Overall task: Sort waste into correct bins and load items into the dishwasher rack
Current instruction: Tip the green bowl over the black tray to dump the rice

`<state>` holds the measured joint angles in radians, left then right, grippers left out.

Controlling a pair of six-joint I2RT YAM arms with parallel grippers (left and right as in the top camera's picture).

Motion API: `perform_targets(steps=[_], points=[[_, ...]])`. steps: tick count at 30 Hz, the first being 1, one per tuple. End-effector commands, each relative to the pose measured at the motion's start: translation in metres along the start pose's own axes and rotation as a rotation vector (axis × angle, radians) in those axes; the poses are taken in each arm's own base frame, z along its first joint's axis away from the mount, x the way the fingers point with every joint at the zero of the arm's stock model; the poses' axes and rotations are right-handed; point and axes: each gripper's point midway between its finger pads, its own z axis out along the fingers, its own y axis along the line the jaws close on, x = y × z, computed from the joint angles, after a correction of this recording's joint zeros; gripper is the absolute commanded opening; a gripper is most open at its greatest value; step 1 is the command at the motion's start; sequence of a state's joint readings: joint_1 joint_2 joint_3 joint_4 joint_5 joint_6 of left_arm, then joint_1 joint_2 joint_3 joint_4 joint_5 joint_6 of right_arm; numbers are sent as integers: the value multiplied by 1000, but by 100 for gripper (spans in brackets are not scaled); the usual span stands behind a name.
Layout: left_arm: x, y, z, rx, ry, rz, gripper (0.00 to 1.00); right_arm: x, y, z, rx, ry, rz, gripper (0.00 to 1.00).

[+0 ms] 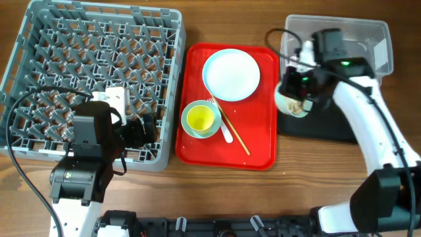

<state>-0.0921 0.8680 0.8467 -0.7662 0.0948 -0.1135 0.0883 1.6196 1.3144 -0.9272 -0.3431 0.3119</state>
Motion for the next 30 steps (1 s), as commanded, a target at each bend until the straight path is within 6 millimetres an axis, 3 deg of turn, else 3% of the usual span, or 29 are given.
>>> perform_targets(steps=[1, 5, 8, 15, 19, 25, 26, 27, 28, 30], points=[[-7, 0, -3, 1, -17, -1, 100, 5, -18, 8, -259, 61, 17, 4], [-7, 0, -3, 1, -17, -1, 100, 2, -29, 3, -559, 51, 75, 4], [-7, 0, -3, 1, -16, -1, 100, -14, -39, -14, -855, -5, 186, 4], [-7, 0, -3, 1, -17, -1, 100, -41, -84, -64, -1155, -122, 448, 4], [-7, 0, -3, 1, -17, -1, 100, -44, -101, -69, -1150, -115, 549, 4], [-7, 0, -3, 1, -17, -1, 100, -28, -124, -25, -848, -31, 640, 4], [-7, 0, -3, 0, -17, -1, 100, -26, -120, -28, -869, -23, 641, 4], [-7, 0, -3, 1, -17, -1, 100, -32, -100, -55, -1040, -147, 441, 4], [-7, 0, -3, 1, -17, -1, 100, -30, -90, -62, -1076, -182, 379, 4], [-7, 0, -3, 0, -17, -1, 100, -10, -89, -34, -891, -56, 384, 4]])
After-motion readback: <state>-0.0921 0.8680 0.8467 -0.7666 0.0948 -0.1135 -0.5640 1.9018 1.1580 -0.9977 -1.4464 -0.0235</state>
